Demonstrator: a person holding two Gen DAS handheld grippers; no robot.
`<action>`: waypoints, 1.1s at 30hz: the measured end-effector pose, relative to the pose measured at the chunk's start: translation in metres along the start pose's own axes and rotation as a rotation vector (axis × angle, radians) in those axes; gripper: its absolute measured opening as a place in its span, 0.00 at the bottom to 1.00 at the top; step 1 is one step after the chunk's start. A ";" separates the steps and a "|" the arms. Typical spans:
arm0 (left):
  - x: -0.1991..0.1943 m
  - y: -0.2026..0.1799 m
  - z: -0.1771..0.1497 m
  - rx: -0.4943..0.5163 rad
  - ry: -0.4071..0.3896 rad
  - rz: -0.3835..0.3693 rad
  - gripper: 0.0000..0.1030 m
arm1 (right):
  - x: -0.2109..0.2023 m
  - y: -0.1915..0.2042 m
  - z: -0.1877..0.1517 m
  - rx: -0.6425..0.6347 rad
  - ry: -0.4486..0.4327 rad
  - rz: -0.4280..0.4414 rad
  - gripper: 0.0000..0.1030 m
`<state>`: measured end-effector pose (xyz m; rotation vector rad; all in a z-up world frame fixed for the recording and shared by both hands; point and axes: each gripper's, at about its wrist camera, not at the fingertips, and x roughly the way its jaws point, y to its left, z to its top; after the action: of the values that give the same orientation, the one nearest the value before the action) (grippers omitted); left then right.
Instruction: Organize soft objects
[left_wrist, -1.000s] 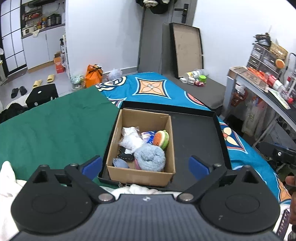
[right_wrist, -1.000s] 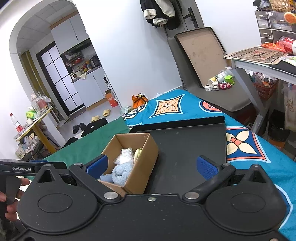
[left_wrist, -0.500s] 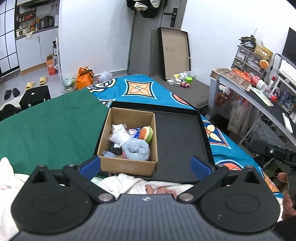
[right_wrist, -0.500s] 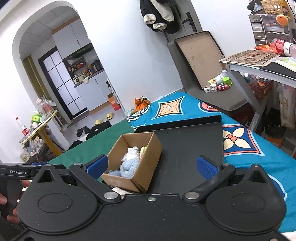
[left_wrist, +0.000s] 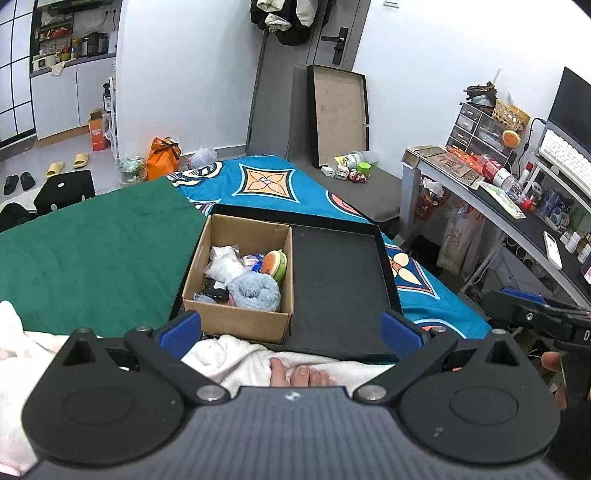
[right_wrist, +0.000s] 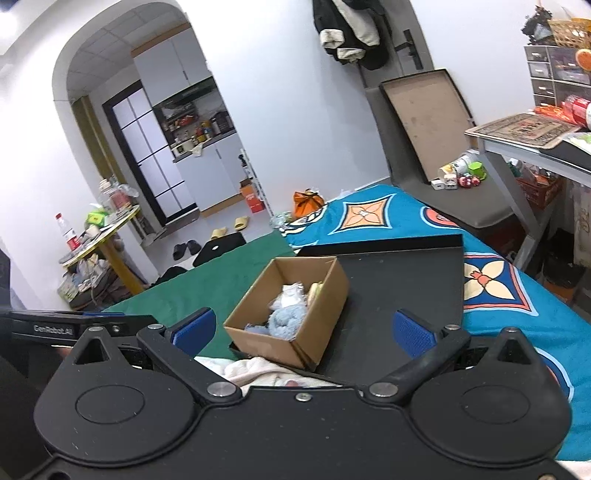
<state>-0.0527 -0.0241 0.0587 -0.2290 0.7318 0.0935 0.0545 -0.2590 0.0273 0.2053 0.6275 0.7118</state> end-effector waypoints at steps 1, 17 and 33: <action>-0.001 0.000 -0.002 -0.001 0.001 -0.002 1.00 | 0.000 0.003 0.000 -0.008 0.004 0.005 1.00; -0.020 -0.010 -0.012 0.044 -0.020 -0.011 1.00 | -0.017 0.036 -0.005 -0.096 0.011 0.006 1.00; -0.020 -0.019 -0.011 0.063 -0.039 0.006 1.00 | -0.020 0.036 -0.005 -0.103 0.007 0.006 1.00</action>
<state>-0.0720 -0.0452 0.0675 -0.1646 0.6953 0.0804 0.0197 -0.2453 0.0461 0.1100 0.5953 0.7491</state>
